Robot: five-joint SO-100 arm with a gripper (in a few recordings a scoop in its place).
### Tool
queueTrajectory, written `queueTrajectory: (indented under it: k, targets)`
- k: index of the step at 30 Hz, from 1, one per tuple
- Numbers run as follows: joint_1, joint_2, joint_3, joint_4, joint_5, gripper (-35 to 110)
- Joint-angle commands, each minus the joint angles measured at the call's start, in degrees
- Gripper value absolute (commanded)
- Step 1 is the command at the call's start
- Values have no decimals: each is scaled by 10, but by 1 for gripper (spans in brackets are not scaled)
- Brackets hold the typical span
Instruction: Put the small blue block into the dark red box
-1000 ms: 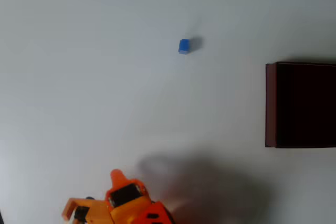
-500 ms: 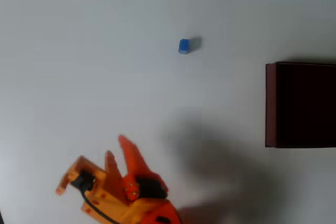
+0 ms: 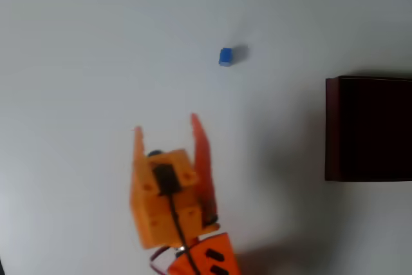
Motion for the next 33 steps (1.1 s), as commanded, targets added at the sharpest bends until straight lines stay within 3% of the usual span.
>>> queueTrajectory:
  k: [1,4,7,17,21,26,33]
  targets:
    - [40,-125,-122,21,-21,31]
    - [37,-315,-265,65,-66,31]
    - [24,-434,-320,18,-68,32]
    - [72,-609,-285,-272,-40,33]
    - [125,-630,-281,-288,-79,33]
    - [182,-708,-192,-483,-54,33]
    - [209,-762,-173,-513,-55,34]
